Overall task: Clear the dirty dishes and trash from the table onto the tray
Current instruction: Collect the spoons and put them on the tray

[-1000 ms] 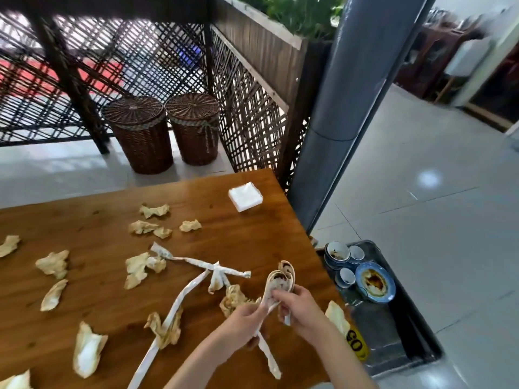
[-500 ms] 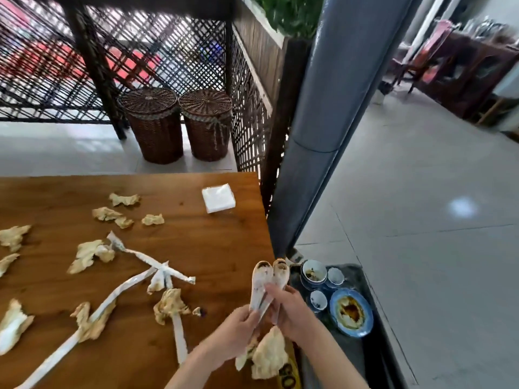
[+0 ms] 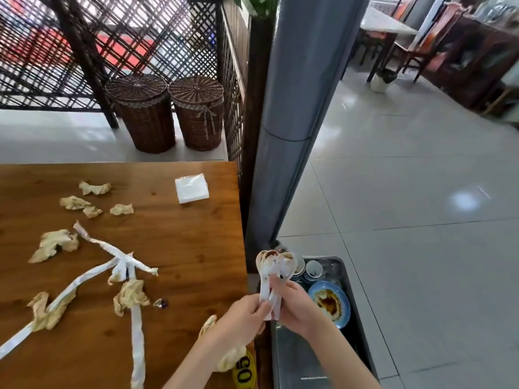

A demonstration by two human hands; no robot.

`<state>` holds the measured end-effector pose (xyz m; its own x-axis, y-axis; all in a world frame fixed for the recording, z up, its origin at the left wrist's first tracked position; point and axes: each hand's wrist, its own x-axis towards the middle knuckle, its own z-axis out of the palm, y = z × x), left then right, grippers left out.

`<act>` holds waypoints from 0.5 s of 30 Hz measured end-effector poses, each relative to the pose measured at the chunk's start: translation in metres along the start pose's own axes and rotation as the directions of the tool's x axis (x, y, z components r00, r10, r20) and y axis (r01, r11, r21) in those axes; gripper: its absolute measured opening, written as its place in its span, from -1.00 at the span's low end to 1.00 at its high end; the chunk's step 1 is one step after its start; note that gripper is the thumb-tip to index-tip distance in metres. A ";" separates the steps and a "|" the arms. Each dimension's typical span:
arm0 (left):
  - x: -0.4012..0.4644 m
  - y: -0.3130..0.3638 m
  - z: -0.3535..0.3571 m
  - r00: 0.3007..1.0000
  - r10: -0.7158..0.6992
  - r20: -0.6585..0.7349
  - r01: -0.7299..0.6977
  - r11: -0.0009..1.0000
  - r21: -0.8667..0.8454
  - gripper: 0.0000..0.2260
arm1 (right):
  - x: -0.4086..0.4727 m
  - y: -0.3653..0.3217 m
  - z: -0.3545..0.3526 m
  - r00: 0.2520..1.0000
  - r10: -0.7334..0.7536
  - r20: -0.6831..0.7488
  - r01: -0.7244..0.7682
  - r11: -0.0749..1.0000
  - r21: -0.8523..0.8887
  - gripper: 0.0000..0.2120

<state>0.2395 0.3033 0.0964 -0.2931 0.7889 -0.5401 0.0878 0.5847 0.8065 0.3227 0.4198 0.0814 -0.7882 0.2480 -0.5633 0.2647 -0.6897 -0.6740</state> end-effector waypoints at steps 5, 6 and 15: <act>0.008 0.011 -0.001 0.997 -0.042 0.066 0.037 0.997 0.070 -0.76 | 0.001 0.000 -0.014 0.998 0.010 -0.060 -0.006 0.997 0.073 -0.60; 0.009 0.012 0.000 0.996 -0.042 0.075 0.036 0.997 0.074 -0.76 | 0.001 -0.001 -0.016 0.998 0.013 -0.060 -0.008 0.997 0.081 -0.59; 0.011 0.015 0.018 0.998 -0.063 0.027 0.061 0.997 0.054 -0.76 | -0.005 -0.009 -0.027 0.998 -0.010 -0.059 0.015 0.996 0.084 -0.55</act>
<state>0.2547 0.3241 0.0979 -0.2718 0.7554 -0.5962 0.1210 0.6414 0.7576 0.3394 0.4430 0.0779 -0.7565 0.2948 -0.5837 0.2049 -0.7408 -0.6397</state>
